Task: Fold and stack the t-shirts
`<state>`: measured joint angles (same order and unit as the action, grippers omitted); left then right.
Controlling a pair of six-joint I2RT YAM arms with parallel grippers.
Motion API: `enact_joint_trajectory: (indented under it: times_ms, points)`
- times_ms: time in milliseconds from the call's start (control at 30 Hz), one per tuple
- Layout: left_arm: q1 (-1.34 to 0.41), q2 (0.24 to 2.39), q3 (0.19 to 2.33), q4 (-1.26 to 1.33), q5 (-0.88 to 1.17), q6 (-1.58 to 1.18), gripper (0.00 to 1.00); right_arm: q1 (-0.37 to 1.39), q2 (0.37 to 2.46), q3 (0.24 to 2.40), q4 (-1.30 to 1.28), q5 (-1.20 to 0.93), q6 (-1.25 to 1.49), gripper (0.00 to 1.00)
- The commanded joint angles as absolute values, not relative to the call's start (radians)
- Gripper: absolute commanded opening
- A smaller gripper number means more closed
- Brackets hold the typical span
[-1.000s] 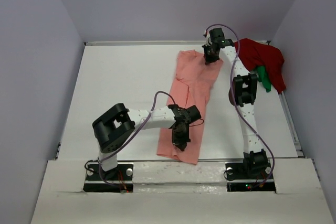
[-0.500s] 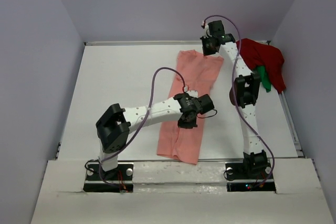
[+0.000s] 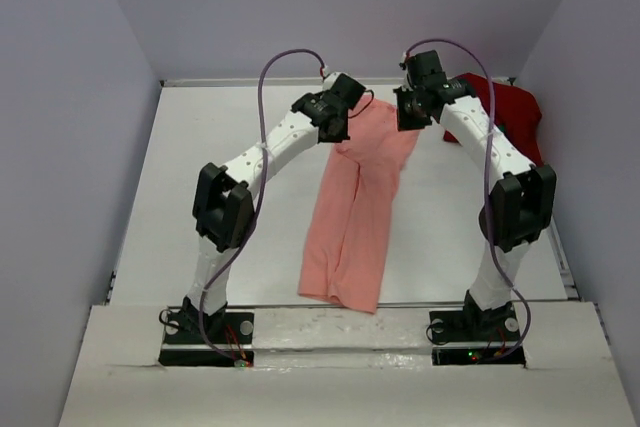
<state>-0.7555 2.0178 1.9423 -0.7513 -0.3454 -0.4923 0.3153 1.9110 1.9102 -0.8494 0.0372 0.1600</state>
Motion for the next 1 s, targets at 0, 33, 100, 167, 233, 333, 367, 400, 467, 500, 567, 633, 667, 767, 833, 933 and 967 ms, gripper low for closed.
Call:
enact_joint_trajectory:
  times_ms: [0,33,100,167,233,333,367,400,467,500,567,633,667,767,833,933,967]
  points:
    - [-0.66,2.167,2.098,-0.666,-0.211,-0.203,0.0,0.348,1.784,1.674,-0.792,0.073,0.213,0.0]
    - [-0.626,2.215,2.152,-0.658,-0.175,-0.184,0.0,0.348,1.755,1.645,-0.781,0.078,0.215,0.0]
    - [-0.598,2.262,2.172,-0.625,-0.067,-0.151,0.0,0.357,1.691,1.562,-0.744,0.065,0.231,0.0]
    - [-0.568,2.284,2.19,-0.583,0.01,-0.135,0.0,0.357,1.686,1.536,-0.738,0.054,0.232,0.0]
    - [-0.563,2.308,2.192,-0.555,0.086,-0.114,0.0,0.373,1.69,1.516,-0.739,0.078,0.232,0.0]
    - [-0.557,2.33,2.191,-0.511,0.201,-0.071,0.0,0.373,1.709,1.509,-0.739,0.087,0.232,0.0]
    - [-0.554,2.333,2.194,-0.505,0.236,-0.063,0.0,0.382,1.715,1.509,-0.739,0.087,0.229,0.0]
    - [-0.545,2.336,2.189,-0.479,0.271,-0.061,0.0,0.382,1.718,1.509,-0.739,0.089,0.23,0.0]
    - [-0.531,2.345,2.198,-0.457,0.29,-0.067,0.0,0.382,1.724,1.505,-0.735,0.087,0.229,0.0]
    - [-0.522,2.356,2.206,-0.454,0.291,-0.081,0.0,0.382,1.729,1.503,-0.735,0.097,0.229,0.0]
    - [-0.499,2.368,2.238,-0.459,0.31,-0.095,0.0,0.382,1.746,1.499,-0.735,0.101,0.227,0.0]
    - [-0.488,2.361,2.229,-0.443,0.266,-0.11,0.0,0.382,1.758,1.493,-0.735,0.116,0.227,0.0]
    - [-0.483,2.359,2.227,-0.442,0.261,-0.117,0.0,0.382,1.762,1.49,-0.736,0.115,0.226,0.0]
    - [-0.459,2.359,2.212,-0.397,0.333,-0.121,0.0,0.391,1.755,1.483,-0.735,0.121,0.229,0.0]
    - [-0.445,2.388,2.235,-0.364,0.382,-0.127,0.0,0.4,1.744,1.483,-0.738,0.123,0.238,0.0]
    - [-0.405,2.48,2.318,-0.361,0.515,-0.138,0.0,0.411,1.721,1.489,-0.742,0.118,0.242,0.0]
    - [-0.399,2.503,2.376,-0.364,0.54,-0.144,0.0,0.411,1.718,1.496,-0.75,0.118,0.241,0.0]
